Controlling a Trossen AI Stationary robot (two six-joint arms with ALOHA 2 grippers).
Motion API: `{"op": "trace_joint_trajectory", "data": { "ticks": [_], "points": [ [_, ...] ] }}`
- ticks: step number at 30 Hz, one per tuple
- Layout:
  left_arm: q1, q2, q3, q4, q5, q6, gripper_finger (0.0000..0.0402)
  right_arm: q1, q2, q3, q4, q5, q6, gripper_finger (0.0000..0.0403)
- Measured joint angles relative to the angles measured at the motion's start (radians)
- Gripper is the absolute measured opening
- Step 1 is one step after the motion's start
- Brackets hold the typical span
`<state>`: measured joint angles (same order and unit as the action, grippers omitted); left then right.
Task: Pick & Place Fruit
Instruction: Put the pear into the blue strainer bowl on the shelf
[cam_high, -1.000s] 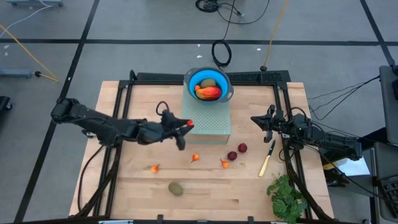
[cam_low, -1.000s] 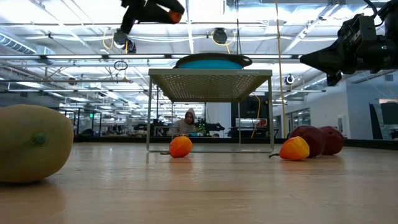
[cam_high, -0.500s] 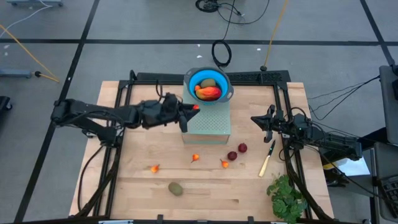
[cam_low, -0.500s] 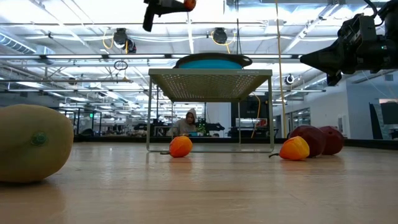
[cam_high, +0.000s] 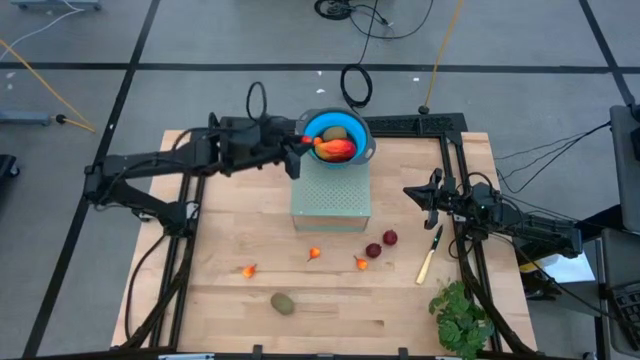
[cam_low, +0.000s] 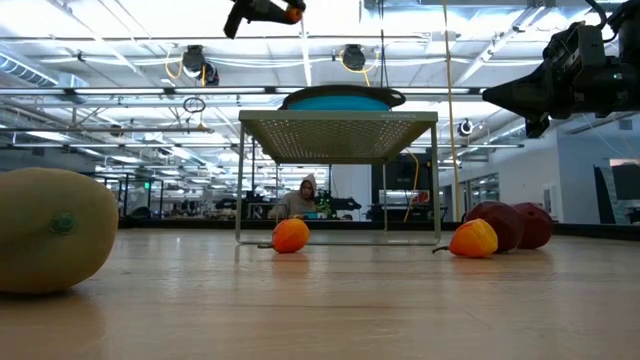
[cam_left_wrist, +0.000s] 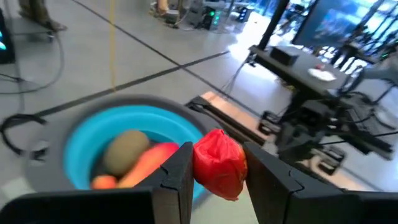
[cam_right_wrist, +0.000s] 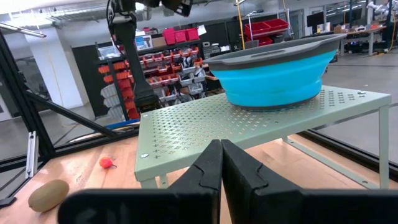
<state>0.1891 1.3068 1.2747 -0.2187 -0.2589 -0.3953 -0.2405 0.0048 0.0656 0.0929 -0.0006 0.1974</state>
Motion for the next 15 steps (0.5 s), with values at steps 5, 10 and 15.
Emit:
{"op": "trace_joint_trajectory", "data": {
  "ticks": [5,10,15],
  "points": [
    [0.044,0.006,0.050,-0.036,0.000,0.097,0.0118,0.000,0.000,0.000,0.000,0.000,0.000,0.0000],
    [0.087,0.010,0.063,-0.041,0.029,0.162,0.0118,0.000,0.000,0.000,0.000,0.000,0.000,0.0000],
    [0.129,0.013,0.064,-0.040,0.082,0.179,0.0118,0.000,0.000,0.000,0.000,0.000,0.000,0.0000]
  ]
}}
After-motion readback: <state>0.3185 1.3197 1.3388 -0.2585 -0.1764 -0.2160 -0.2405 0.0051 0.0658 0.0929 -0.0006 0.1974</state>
